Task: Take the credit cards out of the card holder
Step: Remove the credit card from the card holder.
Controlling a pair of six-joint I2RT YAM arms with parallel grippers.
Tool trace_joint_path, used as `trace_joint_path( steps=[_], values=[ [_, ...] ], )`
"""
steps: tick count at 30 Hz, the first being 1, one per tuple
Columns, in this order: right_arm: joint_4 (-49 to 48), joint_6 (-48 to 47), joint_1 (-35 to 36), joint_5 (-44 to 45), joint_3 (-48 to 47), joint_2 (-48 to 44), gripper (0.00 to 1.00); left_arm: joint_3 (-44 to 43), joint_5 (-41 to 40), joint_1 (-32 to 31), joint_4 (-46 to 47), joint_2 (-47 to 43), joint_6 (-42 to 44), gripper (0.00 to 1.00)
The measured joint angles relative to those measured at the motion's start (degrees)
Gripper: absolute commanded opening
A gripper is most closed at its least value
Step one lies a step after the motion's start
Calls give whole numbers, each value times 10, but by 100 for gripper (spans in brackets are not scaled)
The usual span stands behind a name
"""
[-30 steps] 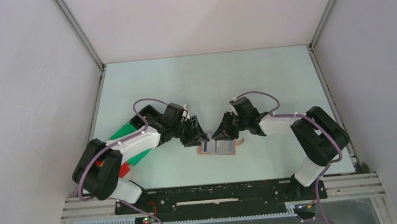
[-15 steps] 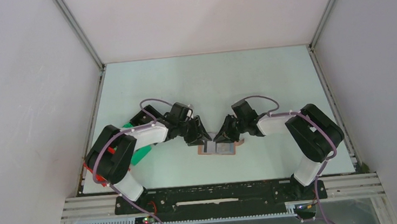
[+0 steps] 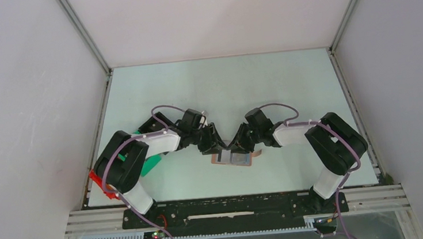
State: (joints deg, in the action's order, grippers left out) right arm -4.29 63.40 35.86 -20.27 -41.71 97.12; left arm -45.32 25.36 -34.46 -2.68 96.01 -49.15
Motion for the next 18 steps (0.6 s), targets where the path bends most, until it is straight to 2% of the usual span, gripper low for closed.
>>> trace_joint_path(
  steps=[9,18],
  values=[
    [2,2,6,17,0,-3,38,1,7,3,8,2,-4,52],
    [-20,-18,15,39,12,-13,38,1,-24,0,-11,-13,2,52]
  ],
)
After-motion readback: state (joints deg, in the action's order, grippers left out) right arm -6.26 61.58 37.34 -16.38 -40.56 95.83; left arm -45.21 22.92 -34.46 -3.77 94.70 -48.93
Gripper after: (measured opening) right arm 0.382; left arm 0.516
